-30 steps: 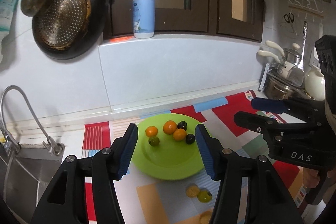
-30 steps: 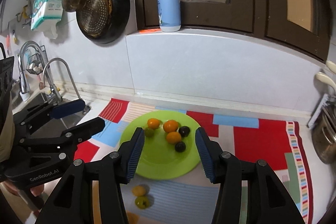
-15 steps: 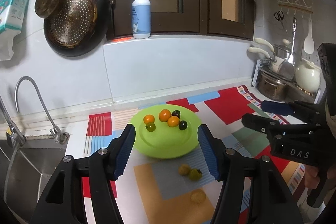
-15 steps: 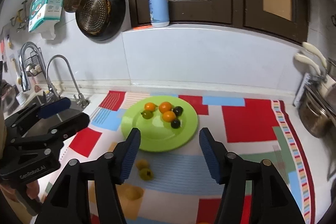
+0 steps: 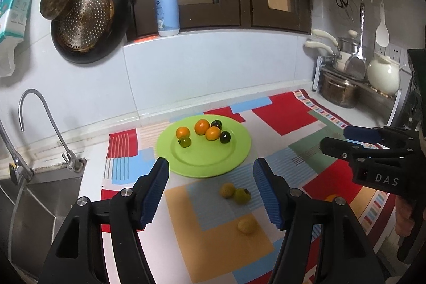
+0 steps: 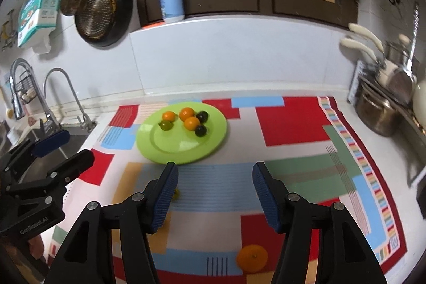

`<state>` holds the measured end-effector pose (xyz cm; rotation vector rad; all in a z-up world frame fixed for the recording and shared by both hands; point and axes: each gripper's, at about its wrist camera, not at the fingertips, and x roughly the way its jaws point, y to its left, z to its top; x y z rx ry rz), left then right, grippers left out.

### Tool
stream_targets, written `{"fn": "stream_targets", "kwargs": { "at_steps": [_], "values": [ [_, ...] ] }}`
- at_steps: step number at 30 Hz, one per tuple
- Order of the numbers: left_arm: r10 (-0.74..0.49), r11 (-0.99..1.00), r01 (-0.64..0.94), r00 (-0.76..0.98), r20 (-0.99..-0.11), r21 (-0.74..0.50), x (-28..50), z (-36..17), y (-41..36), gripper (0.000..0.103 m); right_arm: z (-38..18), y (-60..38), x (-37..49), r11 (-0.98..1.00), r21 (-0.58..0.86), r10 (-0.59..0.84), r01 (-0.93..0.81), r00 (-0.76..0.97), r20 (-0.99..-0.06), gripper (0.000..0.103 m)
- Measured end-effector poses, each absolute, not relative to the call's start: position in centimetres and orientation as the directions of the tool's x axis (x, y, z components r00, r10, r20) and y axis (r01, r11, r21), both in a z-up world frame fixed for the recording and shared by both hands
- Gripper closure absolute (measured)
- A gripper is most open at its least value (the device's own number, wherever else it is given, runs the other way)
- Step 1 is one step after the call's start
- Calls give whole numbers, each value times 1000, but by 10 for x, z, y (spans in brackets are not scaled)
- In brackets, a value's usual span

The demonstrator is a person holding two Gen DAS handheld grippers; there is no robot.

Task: Organize fruits
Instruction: 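Lift both open tools away from the plate toward the loose fruits, then grasp a tan round fruit with the left tool while the right tool grasps an orange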

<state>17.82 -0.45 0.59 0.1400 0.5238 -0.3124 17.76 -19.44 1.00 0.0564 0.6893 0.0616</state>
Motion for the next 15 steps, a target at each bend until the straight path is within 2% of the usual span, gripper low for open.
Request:
{"fn": "stream_targets", "kwargs": {
  "at_steps": [10,15],
  "values": [
    [-255,922,371,798,-545,112,168,-23,-17,38,-19,-211,153,994,66,-19,85,740,-673,44],
    [-266,912,396,765,-587,102,169,-40,-22,38,-32,-215,143,992,44,-58,121,725,-686,44]
  ]
}}
